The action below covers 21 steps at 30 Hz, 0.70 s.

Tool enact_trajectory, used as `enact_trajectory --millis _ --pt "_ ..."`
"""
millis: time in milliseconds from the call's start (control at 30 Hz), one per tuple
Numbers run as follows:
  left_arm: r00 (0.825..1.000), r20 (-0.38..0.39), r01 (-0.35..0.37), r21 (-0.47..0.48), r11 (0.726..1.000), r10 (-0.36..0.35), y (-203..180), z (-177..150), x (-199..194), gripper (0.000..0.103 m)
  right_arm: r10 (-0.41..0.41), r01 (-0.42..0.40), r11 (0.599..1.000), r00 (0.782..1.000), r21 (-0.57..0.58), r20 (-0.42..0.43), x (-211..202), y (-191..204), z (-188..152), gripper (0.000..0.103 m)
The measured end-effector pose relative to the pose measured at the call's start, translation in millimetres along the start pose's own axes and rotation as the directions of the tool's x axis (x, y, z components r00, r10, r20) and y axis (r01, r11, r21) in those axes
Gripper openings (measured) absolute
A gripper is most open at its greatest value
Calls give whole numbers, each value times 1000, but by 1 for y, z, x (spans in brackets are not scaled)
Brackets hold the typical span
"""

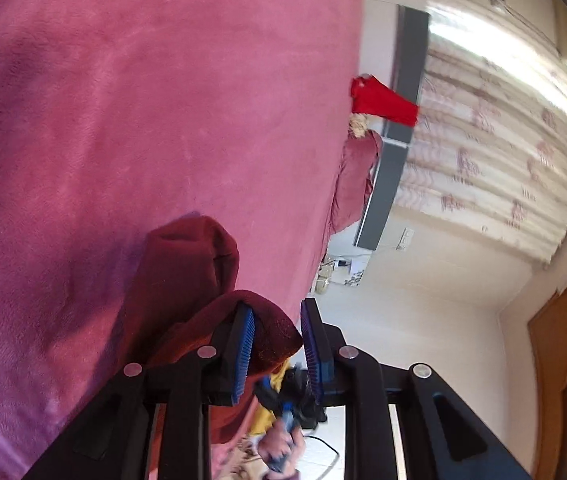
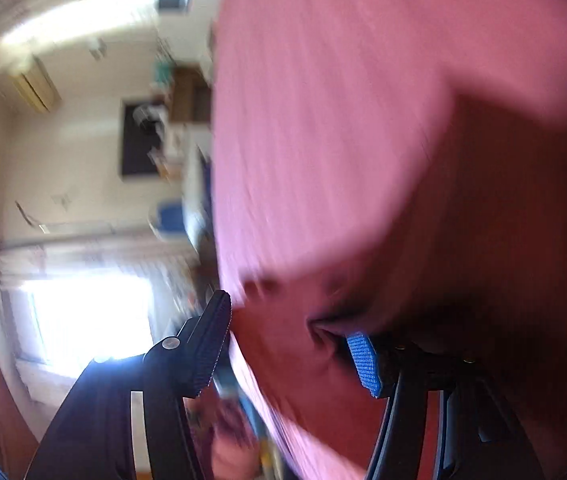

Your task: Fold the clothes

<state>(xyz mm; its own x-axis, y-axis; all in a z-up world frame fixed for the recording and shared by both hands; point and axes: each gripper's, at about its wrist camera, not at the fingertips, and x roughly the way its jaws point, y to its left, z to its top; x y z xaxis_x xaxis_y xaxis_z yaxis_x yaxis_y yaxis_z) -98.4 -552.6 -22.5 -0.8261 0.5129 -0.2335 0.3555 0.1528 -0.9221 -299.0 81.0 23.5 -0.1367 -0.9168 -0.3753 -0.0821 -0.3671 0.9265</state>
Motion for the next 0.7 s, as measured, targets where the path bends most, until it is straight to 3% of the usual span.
enact_trajectory --millis 67,233,333,367,467,533,600,667,700 --pt "1000 4 15 -21 1000 -14 -3 7 -3 23 -9 10 999 1000 -39 26 -11 3 -10 59" --pt "991 -120 -69 -13 998 66 2 3 -10 23 -31 43 990 996 -138 87 -41 10 -37 59" --pt "985 -146 -91 -5 996 89 12 -2 -19 23 -42 66 978 991 -196 124 -60 14 -54 59" --pt "985 -153 -78 -15 997 75 16 -5 -21 23 -45 74 974 990 -215 137 -66 16 -59 59" --pt "979 -170 92 -140 986 -115 25 -15 -14 23 -57 98 960 985 -264 161 -77 17 -77 59" --pt "973 -123 170 -173 970 -193 25 -18 -16 23 -62 98 959 988 -265 142 -73 7 -88 59" --pt "972 -67 212 -149 966 -224 17 -21 -21 23 -57 81 967 993 -241 106 -67 -10 -97 59" --pt "998 -35 64 76 995 -61 -4 -44 -21 25 -120 151 971 979 -188 163 -72 -27 -100 59" --pt "1000 -5 -22 192 981 24 -15 -56 -21 25 -148 181 969 970 -165 195 -76 -34 -100 56"
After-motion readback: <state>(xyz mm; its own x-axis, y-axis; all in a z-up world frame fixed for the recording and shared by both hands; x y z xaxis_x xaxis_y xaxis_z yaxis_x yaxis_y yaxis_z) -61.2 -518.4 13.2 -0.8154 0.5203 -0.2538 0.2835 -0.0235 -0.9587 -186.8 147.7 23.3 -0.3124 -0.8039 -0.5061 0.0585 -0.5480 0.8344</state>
